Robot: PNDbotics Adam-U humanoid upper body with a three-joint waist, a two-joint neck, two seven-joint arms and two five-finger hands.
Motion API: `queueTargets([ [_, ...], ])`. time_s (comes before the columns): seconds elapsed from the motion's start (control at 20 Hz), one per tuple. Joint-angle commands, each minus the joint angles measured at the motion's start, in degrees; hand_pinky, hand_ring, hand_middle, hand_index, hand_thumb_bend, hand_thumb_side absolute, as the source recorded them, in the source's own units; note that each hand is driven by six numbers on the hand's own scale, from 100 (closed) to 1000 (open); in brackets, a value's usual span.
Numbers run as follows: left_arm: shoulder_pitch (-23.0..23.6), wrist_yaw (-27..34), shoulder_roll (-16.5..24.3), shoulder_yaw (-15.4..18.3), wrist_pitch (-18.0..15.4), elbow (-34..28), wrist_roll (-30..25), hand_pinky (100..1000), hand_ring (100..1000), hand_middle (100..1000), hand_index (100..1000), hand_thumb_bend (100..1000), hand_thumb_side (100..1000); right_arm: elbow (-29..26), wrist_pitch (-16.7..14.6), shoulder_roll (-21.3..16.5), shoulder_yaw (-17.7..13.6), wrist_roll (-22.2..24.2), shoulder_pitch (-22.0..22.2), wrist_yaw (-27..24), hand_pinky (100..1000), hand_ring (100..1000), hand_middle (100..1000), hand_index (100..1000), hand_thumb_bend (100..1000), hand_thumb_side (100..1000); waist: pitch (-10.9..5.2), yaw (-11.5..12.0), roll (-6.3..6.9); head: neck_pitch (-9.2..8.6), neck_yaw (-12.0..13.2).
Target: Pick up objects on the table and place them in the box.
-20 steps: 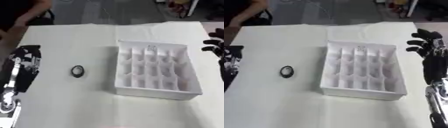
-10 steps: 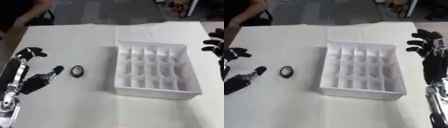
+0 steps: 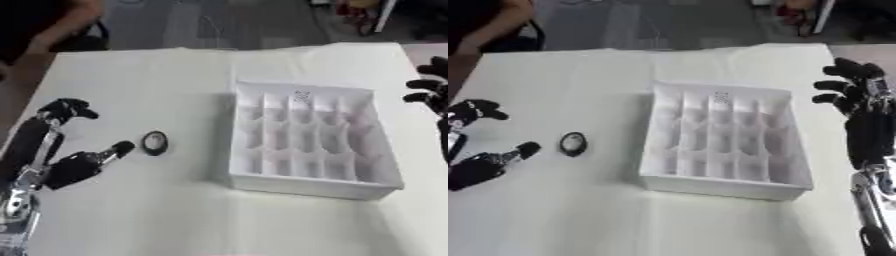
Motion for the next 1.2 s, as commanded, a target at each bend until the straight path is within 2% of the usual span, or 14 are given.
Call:
queueTargets([
  [0.05,-1.5,-0.4,1.5,0.1,1.3,0.0,1.0,826,816,778,752,890,703,-1.1,0.1,-1.1,-0.6,0.0,-0.3,0.1,596,667,709,814,100,1000,-0.61,-0.1,0.07,-0.58,-0.3],
  [0.2,-2.9,0.2,1.2,-1.1,1.8,2.6,1.9,825,817,779,762,887,719,-1.1,0.1,-1.0,-0.5,0.1,-0.3,0.1,596,667,709,814,100,1000,-0.65,-0.2,0.04,-0.68,-0.2],
  [0.45,-5.1,0.4,0.6,-2.9,0.9,8.1,2.2,824,816,780,771,880,730,-1.0,0.1,-0.9,-0.5,0.1,-0.1,0.2,596,667,709,813,100,1000,-0.63,-0.2,-0.05,-0.65,-0.2],
  [0.5,-5.3,0.4,0.5,-3.0,0.6,8.6,2.3,824,816,780,770,957,648,-1.0,0.1,-0.9,-0.5,0.1,-0.1,0.2,596,667,709,813,100,999,-0.63,-0.2,-0.06,-0.63,-0.2],
  [0.55,-5.5,0.3,0.4,-3.1,0.5,9.2,2.4,824,816,780,771,874,737,-1.0,0.1,-0.9,-0.5,0.1,-0.1,0.2,596,667,709,813,100,1000,-0.63,-0.2,-0.07,-0.61,-0.2],
  [1.2,-9.2,-1.1,-1.6,-5.1,-1.2,18.8,3.4,820,806,773,769,863,764,-0.9,0.1,-0.7,-0.6,0.2,0.0,0.2,596,667,709,812,100,999,-0.76,0.1,-0.2,-0.73,-0.2],
])
